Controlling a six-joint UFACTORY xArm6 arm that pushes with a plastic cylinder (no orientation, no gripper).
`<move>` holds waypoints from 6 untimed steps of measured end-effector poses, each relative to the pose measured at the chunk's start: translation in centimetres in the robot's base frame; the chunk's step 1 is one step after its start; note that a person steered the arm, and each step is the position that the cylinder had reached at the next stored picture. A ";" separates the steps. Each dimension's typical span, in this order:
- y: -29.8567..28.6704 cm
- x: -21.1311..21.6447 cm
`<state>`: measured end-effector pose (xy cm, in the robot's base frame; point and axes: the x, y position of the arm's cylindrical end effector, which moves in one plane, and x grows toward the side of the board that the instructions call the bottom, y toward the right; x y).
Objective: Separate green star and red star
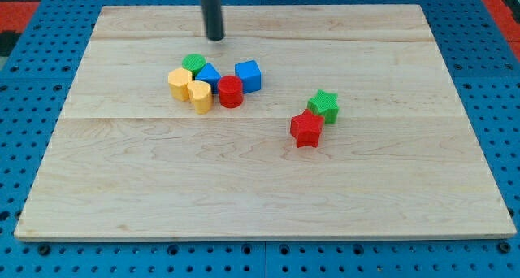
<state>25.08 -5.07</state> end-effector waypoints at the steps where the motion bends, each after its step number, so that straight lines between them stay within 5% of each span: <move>1: 8.9 -1.7; 2: 17.1 1.1; 3: 20.2 9.5; 5: 20.8 22.0; 6: 18.0 23.2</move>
